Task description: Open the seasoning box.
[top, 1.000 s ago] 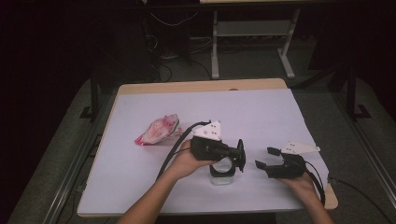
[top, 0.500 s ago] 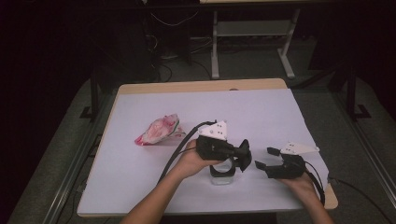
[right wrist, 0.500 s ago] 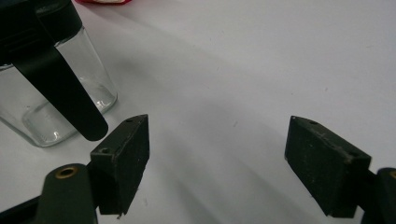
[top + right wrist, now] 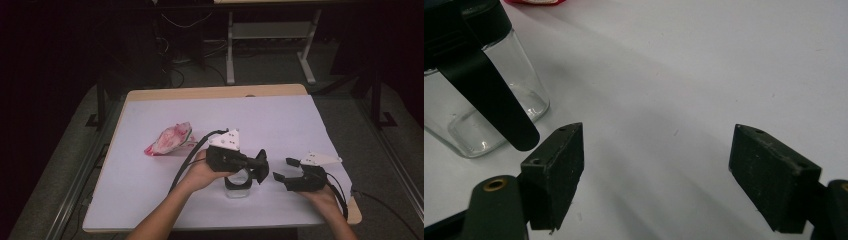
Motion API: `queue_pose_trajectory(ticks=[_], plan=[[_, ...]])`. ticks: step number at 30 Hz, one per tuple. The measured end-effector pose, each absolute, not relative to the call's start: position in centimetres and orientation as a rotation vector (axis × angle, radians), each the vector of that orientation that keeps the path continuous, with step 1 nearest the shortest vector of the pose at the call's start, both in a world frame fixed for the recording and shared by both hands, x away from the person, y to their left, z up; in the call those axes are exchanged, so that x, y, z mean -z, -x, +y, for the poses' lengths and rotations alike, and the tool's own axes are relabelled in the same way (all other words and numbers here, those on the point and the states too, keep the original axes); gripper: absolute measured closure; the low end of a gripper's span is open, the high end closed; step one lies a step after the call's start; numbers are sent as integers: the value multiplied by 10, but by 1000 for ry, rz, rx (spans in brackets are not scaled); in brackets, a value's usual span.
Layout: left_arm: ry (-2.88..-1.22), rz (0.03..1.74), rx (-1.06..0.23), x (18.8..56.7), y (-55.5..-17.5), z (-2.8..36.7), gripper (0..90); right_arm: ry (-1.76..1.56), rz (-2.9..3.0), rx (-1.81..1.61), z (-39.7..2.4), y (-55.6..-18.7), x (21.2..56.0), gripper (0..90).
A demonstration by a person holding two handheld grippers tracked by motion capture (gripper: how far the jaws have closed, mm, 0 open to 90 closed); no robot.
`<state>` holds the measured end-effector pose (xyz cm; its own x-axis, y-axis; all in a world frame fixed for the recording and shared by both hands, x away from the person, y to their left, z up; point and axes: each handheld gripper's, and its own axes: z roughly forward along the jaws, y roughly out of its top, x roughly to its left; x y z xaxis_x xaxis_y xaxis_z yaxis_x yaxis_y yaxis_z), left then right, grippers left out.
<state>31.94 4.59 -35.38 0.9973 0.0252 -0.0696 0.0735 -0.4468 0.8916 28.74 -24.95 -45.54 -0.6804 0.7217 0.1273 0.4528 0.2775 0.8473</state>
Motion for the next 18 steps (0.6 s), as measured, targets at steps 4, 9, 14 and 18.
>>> queue_pose_trajectory(ticks=[4, 9, 14, 18], plan=[[-2040, 88, 50, 354, -318, 55, 900, -1076, 2268, -1357, -249, -287, 455, 217], [-2045, 129, 33, 357, -315, 71, 900, -1076, 2268, -1358, -250, -288, 455, 217], [-2048, 188, 15, 365, -313, 90, 900, -1071, 2275, -1362, -250, -288, 455, 217], [-2044, 230, 10, 370, -311, 105, 900, -1056, 2278, -1354, -249, -287, 455, 217]])
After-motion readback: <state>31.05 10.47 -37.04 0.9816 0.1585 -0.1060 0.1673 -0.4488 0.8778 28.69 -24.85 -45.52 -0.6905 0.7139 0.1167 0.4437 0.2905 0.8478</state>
